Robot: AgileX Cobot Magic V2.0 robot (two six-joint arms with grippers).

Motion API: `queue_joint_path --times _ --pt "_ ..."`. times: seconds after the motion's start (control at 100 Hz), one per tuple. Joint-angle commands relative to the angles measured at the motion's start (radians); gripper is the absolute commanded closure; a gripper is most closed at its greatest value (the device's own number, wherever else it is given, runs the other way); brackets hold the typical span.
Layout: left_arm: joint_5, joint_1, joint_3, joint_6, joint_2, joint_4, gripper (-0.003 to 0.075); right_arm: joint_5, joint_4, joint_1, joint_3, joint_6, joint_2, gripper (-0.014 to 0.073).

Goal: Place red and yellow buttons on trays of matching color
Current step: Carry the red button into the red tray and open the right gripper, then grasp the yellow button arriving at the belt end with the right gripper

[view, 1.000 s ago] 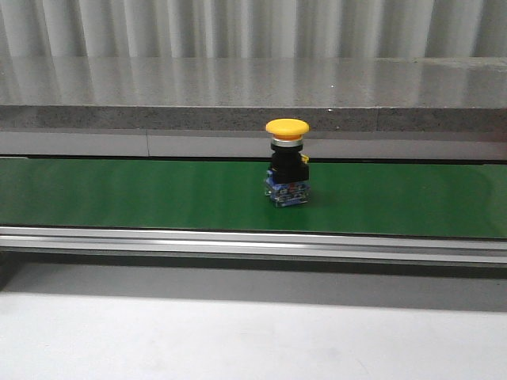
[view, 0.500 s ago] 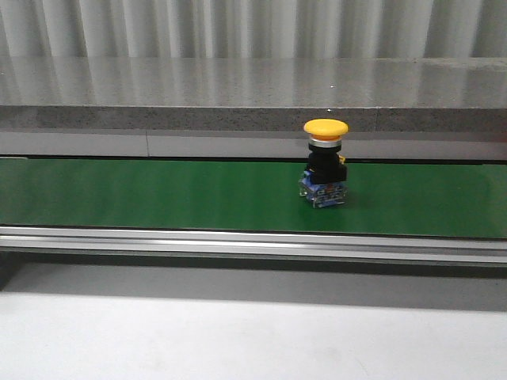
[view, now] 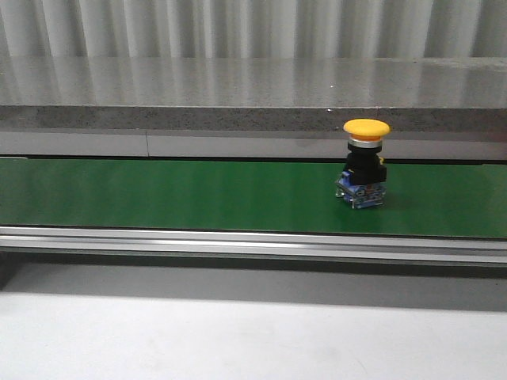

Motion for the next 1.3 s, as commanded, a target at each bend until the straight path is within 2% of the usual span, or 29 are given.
queue_joint_path --times 0.0,0.24,0.51,0.68,0.88,1.09,1.29 --pt "-0.071 -0.010 -0.028 -0.001 0.002 -0.011 0.0741 0.006 0.016 -0.002 0.007 -0.002 -0.120 -0.0054" --pt "-0.071 -0.010 -0.028 -0.001 0.002 -0.011 0.0741 0.175 0.019 0.018 0.056 -0.002 -0.341 -0.0054" --pt "-0.071 -0.010 -0.028 -0.001 0.002 -0.011 0.0741 0.326 0.020 0.177 0.070 -0.002 -0.486 -0.0054" --pt "-0.071 -0.010 -0.028 -0.001 0.002 -0.011 0.0741 0.383 0.020 0.309 0.070 -0.002 -0.491 -0.0054" --pt "-0.071 -0.010 -0.028 -0.001 0.002 -0.011 0.0741 0.387 0.020 0.435 0.070 -0.002 -0.470 -0.0054" --pt "-0.071 -0.010 -0.028 -0.001 0.002 -0.011 0.0741 0.394 0.019 0.515 0.070 -0.036 -0.415 -0.0054" --pt "-0.071 -0.010 -0.028 -0.001 0.002 -0.011 0.0741 0.340 0.018 0.534 0.067 -0.079 -0.331 -0.0054"
